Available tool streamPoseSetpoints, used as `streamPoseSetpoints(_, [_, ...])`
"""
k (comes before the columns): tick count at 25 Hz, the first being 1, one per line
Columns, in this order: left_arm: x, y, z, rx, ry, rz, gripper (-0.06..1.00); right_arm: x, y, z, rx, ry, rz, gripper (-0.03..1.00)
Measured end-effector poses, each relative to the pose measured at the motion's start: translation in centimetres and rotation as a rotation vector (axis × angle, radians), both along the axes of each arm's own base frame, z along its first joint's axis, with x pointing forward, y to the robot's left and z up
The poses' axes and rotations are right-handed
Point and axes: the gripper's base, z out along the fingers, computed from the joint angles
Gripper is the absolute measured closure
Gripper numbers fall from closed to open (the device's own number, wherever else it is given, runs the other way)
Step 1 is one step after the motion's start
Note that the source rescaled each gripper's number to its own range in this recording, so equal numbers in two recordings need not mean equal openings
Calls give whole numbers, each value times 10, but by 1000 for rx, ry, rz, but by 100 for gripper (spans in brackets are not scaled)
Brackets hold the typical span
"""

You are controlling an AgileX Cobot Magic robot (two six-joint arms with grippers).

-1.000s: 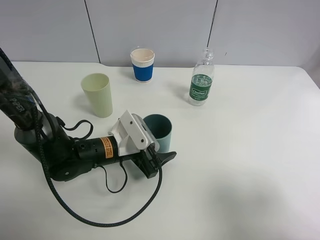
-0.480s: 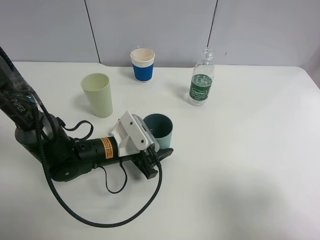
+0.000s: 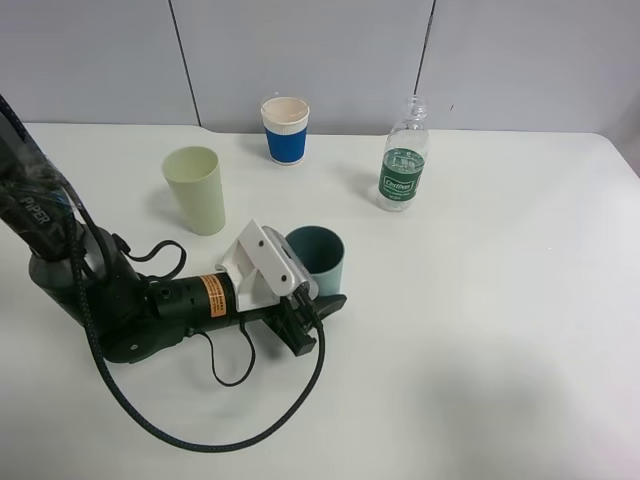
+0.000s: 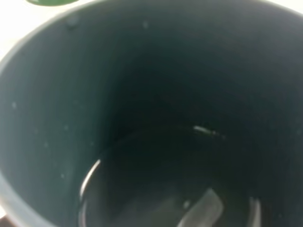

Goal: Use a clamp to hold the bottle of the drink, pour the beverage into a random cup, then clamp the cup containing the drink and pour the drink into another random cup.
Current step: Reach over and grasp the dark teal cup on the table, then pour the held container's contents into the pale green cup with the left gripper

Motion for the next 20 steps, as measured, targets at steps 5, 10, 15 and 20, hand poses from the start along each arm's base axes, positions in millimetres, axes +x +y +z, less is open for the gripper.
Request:
streamPoseSetpoints(5, [-1,14,12,1,3,118,94,0,0,0,0,0,0,30])
streamPoseSetpoints(10, [-6,34,23,20,-6,266,94,0,0,0,0,0,0,30])
streamPoseSetpoints(15, [-8,56,36,6,-8,445,94,0,0,0,0,0,0,30])
streamPoseSetpoints(20, [-12,84,48,-16,-4,690,94,0,0,0,0,0,0,30])
